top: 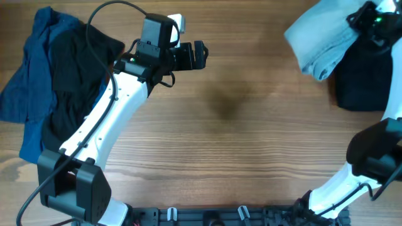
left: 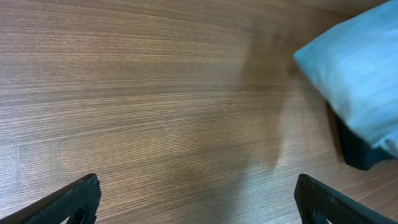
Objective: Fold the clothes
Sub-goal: 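Set the jeans onto the black garment at top-right and smooth them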
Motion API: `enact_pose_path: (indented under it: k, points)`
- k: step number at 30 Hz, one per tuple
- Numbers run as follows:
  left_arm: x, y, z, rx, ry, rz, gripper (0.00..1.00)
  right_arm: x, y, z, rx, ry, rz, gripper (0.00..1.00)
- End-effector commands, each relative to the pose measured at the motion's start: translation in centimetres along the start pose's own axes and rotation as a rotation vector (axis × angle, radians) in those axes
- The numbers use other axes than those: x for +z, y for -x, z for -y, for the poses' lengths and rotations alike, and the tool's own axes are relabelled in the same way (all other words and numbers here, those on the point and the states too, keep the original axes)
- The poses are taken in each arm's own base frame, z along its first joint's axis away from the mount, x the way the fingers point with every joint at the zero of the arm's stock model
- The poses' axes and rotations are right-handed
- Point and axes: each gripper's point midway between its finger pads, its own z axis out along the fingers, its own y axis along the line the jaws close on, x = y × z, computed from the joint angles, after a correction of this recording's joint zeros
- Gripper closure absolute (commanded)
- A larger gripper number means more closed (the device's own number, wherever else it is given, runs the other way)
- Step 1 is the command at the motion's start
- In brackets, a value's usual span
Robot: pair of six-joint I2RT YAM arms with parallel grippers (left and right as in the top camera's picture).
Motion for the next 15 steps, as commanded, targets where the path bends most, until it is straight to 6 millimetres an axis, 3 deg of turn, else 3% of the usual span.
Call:
enact_pose_path:
  k: [1,7,12,15]
  points:
    - [0.4,-0.2,-0.4,0.022,0.02,-0.006,0.0,-3.8,4.2,1.2,0.188,0.029,0.148,0.96]
    - [0.3,-0.1,-0.6,0.021,0.027,-0.001,0.0,-5.7,6.3,5.8,0.383,-0.004,0.222,0.96]
    - [0.3,0.0,-0.7,0.02,0.032,0.0,0.0,-7.2,7.3,9.8,0.434,-0.046,0.274,0.96]
    - [0.3,0.1,-0.9,0.02,0.046,0.006,0.0,-7.1,7.6,11.6,0.447,-0.061,0.292,0.96]
